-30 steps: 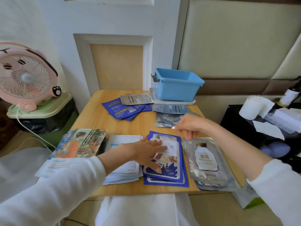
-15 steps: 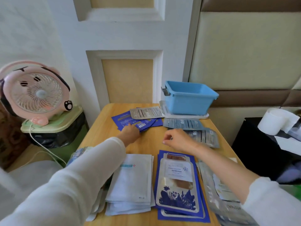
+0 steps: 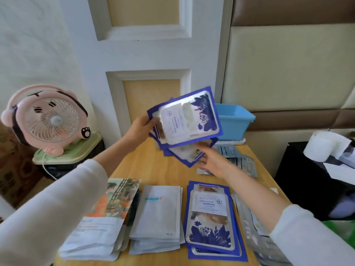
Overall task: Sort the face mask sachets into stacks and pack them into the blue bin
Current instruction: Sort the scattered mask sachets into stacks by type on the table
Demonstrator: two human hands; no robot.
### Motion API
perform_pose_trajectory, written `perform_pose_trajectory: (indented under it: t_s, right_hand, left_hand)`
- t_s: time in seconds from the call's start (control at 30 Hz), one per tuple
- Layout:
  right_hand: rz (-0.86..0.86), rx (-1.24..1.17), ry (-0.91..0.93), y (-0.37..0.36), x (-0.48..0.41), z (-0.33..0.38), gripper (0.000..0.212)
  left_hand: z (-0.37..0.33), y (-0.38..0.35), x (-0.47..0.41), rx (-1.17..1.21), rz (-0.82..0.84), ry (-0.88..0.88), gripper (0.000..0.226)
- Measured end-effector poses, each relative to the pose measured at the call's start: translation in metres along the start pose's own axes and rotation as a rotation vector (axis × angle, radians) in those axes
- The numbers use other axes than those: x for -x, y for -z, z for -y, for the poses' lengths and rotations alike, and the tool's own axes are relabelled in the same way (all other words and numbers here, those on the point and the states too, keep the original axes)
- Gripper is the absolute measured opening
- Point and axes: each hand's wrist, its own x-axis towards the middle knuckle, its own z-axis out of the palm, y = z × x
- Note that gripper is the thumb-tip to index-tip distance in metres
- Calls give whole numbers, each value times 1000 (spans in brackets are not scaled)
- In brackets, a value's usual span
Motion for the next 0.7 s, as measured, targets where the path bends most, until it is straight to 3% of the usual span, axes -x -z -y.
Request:
perform_pose_trajectory:
  t_s: [0.13,0.2,0.3,0.37,0.47,0.53,0.63,0.7]
  right_hand:
    - [-125,-323,138,-3,12,20,11]
    - [-154,-323,148,-1,18,26,23]
    - [-38,-324,117,11,28,29,33]
    - [38,-316,43,25,33,31,51]
    - [53,-39,3,40,35,25,40]
    - [-45,67,13,42,30,18,29]
    - [-222,-29,42,34,23,11,9]
    - [-265,-45,29,26,18,8,9]
  left_hand:
    - [7,-10,21,204,106,104,18]
    - [8,-15,24,239,114,132,15]
    - [7,-16,24,153,122,153,13]
    - [5,-16,23,60,136,154,7]
    - [-1,-21,25,-33,95,178,15]
    - [-4,-27,28,136,14,256,23]
    - [-7,-35,33,738,25,489,33]
    - [-4,-42,34,798,97,576,26]
